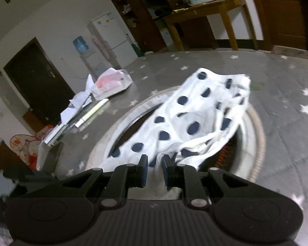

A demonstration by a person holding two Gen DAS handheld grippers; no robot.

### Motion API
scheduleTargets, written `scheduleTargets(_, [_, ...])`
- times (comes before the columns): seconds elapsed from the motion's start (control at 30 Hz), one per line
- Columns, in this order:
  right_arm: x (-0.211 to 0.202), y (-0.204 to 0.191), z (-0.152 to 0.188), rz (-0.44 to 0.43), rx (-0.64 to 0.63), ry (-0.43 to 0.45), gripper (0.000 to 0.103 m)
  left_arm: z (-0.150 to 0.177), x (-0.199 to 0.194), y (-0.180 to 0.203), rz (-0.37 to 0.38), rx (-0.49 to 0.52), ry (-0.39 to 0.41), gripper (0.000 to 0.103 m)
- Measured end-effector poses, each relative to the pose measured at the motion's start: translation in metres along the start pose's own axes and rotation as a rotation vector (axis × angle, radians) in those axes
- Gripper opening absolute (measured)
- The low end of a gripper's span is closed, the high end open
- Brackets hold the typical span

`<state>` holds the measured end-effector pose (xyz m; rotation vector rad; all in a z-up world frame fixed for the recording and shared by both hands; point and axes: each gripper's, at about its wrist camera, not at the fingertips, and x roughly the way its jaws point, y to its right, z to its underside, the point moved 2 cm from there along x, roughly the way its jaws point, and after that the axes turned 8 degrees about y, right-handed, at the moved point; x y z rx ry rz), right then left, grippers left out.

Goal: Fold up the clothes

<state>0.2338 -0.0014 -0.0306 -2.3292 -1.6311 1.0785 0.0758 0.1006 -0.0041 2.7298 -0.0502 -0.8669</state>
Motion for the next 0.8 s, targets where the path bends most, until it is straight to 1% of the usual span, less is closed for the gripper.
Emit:
scheduleTargets(0.1, [0.004, -0.003, -0.002, -0.024, 0.022, 0.002, 0.016, 0.001, 0.011, 0.005, 0.009, 0.007, -0.008, 0.035])
scheduleTargets(0.2, [0.001, -0.004, 0.0, -0.04, 0.052, 0.007, 0.017, 0.001, 0.024, -0.002, 0.003, -0.022, -0.028, 0.034])
scheduleTargets(0.27, [-0.008, -0.001, 0.001, -0.037, 0.072, 0.029, 0.021, 0.002, 0.029, -0.01, -0.001, -0.044, -0.037, 0.034])
scheduleTargets(0.33, [-0.021, 0.004, 0.002, -0.035, 0.099, 0.058, 0.029, 0.003, 0.033, -0.018, -0.004, -0.065, -0.044, 0.034])
scheduleTargets(0.37, [-0.028, 0.007, 0.003, -0.024, 0.107, 0.069, 0.029, 0.004, 0.034, -0.021, -0.007, -0.076, -0.048, 0.034])
scheduleTargets(0.4, [-0.034, 0.01, 0.005, -0.013, 0.115, 0.08, 0.03, 0.005, 0.035, -0.025, -0.007, -0.086, -0.051, 0.034])
scheduleTargets(0.8, [-0.044, 0.018, 0.044, 0.046, 0.13, 0.044, 0.03, 0.009, 0.039, -0.045, 0.028, -0.192, -0.056, 0.033])
